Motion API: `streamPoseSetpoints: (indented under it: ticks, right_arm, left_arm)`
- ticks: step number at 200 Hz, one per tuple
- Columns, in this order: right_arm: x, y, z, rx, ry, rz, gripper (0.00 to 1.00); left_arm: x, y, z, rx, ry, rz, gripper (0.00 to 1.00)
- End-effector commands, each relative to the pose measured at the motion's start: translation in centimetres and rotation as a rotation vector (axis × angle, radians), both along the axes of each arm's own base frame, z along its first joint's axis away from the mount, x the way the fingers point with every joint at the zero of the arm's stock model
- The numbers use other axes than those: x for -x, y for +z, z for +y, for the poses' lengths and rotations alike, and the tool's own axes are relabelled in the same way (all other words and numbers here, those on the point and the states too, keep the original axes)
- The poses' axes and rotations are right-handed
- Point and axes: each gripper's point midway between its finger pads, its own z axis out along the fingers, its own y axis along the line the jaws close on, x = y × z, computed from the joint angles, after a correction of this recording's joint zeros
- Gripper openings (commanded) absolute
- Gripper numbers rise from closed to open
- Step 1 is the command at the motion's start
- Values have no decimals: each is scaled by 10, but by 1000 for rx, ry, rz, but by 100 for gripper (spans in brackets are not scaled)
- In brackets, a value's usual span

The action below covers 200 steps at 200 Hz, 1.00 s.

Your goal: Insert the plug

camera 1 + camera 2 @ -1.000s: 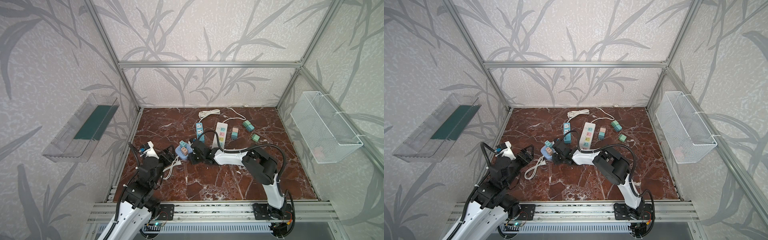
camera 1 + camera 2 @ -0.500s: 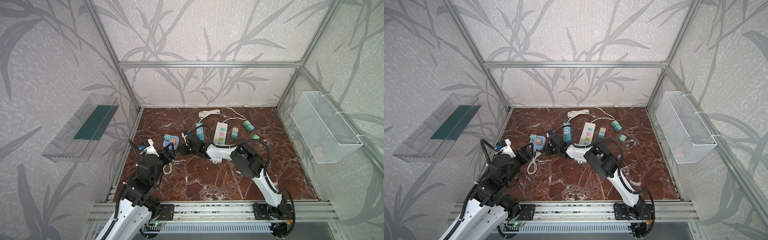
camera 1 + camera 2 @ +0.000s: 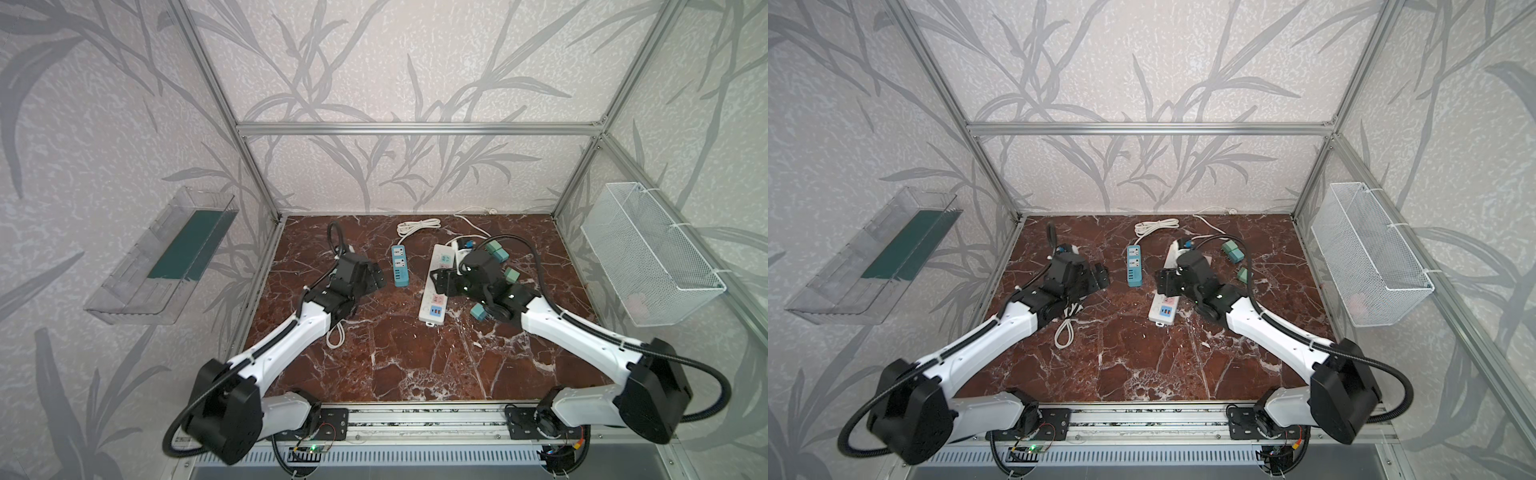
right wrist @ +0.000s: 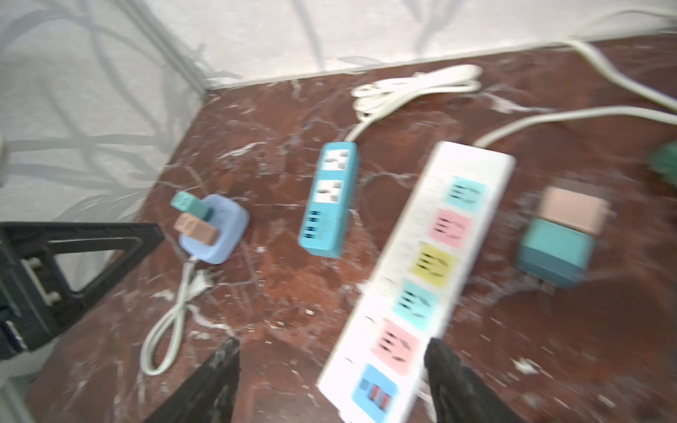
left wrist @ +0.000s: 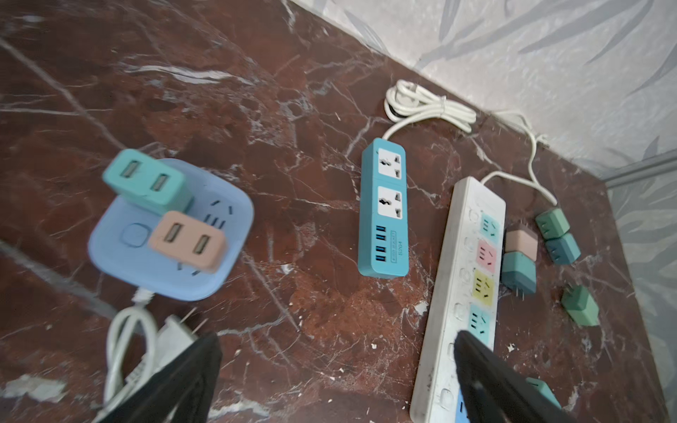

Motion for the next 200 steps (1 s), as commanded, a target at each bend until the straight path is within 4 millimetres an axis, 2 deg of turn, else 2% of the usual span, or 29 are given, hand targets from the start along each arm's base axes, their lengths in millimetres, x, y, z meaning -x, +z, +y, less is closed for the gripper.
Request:
streamPoseSetpoints:
  ticks: [1, 17, 36, 47, 66, 85, 113, 155, 200]
  right_arm:
    - [26, -41, -62, 129, -105, 122, 84]
    - [36, -53, -85, 105, -148, 160, 85]
    - [45, -64, -98, 87, -174, 179, 85]
    - [48, -67, -100, 80, -175, 180, 85]
    - [49, -68, -102, 77, -176, 174, 85]
    - [48, -68, -101, 73, -170, 170, 85]
    - [47, -68, -105, 88, -180, 164, 85]
    - [50, -70, -108, 85, -186, 164, 85]
    - [45, -78, -120, 149, -204, 203, 85]
  left_arm:
    - [-23, -3, -28, -140, -73, -4, 99]
    - [-42, -20, -44, -213, -104, 41, 99]
    - [-65, -44, -54, -307, -126, 94, 97]
    - [-75, -60, -54, -364, -117, 137, 97]
    - [-92, -75, -54, -438, -91, 198, 95]
    - [-104, -90, -63, -487, -141, 247, 91]
    - [-110, -111, -76, -460, -182, 303, 84]
    - [-105, -137, -72, -448, -190, 364, 73]
    - [-95, -142, -74, -401, -208, 359, 53]
